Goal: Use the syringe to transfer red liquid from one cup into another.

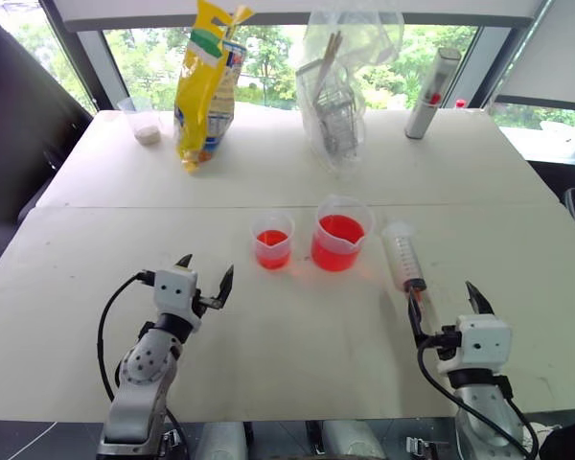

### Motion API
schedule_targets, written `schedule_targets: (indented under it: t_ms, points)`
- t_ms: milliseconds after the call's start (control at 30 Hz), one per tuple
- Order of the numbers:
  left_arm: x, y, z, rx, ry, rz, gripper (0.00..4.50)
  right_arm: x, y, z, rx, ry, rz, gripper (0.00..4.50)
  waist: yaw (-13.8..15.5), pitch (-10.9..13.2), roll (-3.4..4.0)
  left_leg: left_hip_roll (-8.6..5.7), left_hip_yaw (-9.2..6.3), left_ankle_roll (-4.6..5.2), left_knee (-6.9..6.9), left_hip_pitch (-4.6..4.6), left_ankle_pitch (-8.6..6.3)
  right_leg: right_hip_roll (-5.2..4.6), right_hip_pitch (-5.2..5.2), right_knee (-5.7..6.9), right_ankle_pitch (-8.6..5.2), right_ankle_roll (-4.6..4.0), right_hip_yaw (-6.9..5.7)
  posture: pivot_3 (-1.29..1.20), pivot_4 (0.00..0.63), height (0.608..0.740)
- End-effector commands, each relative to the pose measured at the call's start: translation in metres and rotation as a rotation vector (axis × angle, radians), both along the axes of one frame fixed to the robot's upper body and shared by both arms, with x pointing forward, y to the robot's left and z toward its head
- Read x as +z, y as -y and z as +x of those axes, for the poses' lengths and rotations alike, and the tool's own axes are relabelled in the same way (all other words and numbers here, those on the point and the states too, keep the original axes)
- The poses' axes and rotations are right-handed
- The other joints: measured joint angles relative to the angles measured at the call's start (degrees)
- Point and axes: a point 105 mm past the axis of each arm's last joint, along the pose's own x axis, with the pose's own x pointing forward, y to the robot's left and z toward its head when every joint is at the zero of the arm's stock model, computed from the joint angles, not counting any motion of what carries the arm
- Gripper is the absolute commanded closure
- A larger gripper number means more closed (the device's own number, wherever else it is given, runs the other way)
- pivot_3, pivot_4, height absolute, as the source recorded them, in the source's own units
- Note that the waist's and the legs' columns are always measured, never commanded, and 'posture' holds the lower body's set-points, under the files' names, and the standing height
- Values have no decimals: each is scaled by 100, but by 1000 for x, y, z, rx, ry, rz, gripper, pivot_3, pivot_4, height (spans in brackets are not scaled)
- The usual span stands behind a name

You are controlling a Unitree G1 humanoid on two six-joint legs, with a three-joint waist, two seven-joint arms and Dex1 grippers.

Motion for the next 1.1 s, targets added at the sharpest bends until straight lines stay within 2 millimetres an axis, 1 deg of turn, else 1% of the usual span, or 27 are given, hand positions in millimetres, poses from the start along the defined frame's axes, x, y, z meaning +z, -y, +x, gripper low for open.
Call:
schedule_targets:
  t_ms: [33,667,1100]
  points:
    - [8,1,-2,0,40,-15,0,7,2,-1,7,31,-6,38,0,0,-1,0,0,0,0,0,0,0,0,0,0,0,0,0,150,739]
    - [15,5,3,-12,60,-12,0,4,-2,-7,1,21,8,38,1,0,0,0,0,0,0,0,0,0,0,0,0,0,0,0,150,739]
    - [21,6,4,-14,66,-8,0,6,-5,-5,12,20,10,38,0,0,0,0,-1,0,0,0,0,0,0,0,0,0,0,0,150,739]
